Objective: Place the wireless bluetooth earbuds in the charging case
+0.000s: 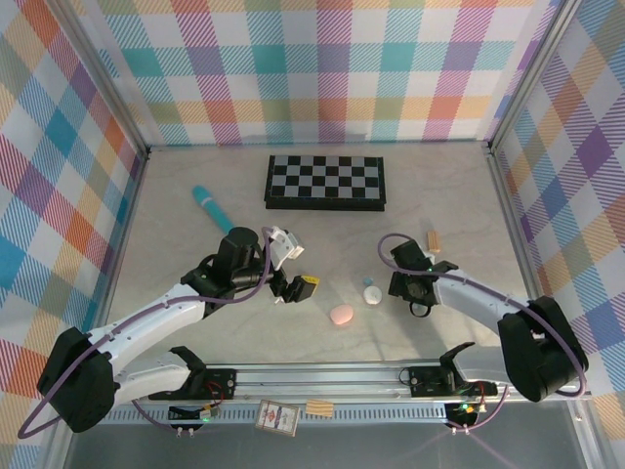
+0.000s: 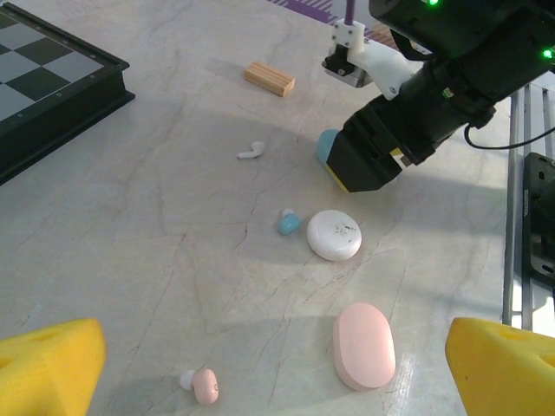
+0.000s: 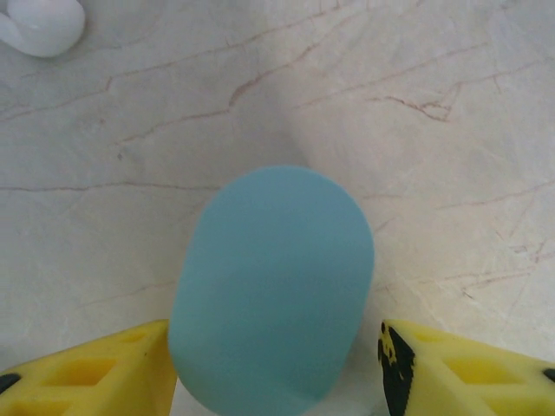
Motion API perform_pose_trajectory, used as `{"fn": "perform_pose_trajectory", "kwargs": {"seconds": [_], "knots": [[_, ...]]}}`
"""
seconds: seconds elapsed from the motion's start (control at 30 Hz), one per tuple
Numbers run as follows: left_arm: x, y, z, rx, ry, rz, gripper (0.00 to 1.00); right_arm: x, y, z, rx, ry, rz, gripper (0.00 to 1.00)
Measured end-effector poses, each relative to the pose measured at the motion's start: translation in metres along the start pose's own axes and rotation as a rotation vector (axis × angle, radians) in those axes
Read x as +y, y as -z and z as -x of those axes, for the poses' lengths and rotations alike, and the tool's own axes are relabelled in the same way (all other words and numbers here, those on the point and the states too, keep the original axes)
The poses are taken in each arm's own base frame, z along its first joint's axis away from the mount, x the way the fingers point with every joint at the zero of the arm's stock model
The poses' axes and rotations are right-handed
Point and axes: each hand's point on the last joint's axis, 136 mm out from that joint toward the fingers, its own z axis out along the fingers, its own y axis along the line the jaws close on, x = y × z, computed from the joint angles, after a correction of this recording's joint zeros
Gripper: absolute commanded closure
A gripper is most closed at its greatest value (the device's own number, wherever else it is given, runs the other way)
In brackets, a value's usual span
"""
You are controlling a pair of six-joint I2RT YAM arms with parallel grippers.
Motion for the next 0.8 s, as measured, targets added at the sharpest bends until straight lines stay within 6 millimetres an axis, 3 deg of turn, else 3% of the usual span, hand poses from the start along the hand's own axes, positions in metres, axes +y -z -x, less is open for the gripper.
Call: {"fn": "perform_pose_trajectory", "kwargs": {"seconds": [0.53,0.8], "knots": [[-0.001,-0.001,-0.001,0.004,-0.003,-0.004,0.0,0.003,-0.006,0.005,-0.001,0.056,-0.018,0.63],[-0.001,-0.002,-0.002,0.006,-0.003,-0.004,0.0,0.021,0.007,0.006,0.006,0.168,0.09,0.63]]}}
